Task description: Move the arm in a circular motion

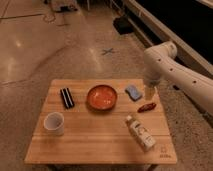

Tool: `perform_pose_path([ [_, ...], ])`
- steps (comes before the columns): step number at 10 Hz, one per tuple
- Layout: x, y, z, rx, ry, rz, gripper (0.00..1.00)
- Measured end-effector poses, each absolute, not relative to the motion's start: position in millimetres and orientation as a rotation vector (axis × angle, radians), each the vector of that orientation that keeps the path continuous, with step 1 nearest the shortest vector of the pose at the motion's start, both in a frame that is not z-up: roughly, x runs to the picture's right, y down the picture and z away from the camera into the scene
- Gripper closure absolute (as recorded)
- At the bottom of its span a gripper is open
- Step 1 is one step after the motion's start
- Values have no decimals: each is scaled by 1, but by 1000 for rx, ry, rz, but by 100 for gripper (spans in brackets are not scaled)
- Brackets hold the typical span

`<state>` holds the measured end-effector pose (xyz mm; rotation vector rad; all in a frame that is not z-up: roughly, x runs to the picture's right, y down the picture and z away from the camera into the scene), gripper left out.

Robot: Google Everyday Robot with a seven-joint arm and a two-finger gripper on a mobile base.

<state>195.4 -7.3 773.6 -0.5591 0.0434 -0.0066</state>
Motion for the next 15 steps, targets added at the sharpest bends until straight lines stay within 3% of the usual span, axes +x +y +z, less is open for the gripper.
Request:
perform_pose_path([
  [6, 38, -25, 785, -550, -4, -213, 35],
  [9, -33, -6, 775, -546, -21, -330, 35],
  [15, -98, 40, 727, -529, -62, -464, 35],
])
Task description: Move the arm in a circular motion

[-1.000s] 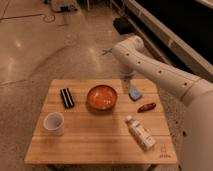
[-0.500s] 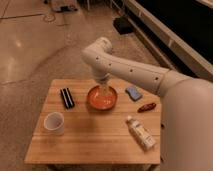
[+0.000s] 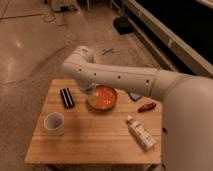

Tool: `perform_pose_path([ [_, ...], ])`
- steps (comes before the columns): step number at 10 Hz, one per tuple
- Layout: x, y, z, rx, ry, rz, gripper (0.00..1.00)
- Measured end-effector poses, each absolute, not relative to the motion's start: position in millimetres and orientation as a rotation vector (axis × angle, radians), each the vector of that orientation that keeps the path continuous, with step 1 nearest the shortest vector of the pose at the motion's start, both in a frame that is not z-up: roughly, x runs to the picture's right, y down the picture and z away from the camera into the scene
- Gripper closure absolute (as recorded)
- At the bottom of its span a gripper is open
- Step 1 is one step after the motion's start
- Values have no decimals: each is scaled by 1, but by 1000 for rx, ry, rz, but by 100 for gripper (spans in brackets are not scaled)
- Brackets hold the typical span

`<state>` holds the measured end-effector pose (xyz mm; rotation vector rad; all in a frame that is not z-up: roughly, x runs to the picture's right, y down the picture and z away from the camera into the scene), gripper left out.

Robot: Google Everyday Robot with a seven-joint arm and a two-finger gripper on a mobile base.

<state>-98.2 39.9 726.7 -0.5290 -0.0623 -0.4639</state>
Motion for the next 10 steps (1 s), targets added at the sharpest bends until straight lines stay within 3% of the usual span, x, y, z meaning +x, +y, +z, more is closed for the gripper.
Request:
perform_pose_path([
  [5, -69, 88, 682, -524, -74, -500, 35],
  [10, 29, 97, 669, -535, -87, -400, 35],
])
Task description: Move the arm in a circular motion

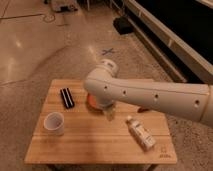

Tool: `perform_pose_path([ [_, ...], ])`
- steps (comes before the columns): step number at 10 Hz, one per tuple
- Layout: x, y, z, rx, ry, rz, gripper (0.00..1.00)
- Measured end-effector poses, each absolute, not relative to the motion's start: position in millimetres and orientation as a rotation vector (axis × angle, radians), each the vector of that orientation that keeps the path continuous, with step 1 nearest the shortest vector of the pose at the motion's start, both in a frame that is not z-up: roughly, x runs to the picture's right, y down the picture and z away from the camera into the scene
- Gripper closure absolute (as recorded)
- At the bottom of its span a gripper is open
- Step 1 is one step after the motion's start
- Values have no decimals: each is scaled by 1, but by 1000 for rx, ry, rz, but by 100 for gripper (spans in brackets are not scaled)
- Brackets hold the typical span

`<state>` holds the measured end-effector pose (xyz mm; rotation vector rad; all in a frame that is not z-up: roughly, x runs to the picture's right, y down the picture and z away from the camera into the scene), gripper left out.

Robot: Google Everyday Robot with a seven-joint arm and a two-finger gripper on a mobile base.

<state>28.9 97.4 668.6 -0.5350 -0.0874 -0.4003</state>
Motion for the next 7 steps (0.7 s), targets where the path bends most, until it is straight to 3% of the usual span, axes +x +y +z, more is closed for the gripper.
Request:
perform_pose_path([
  [7, 164, 51, 707, -534, -91, -112, 35],
])
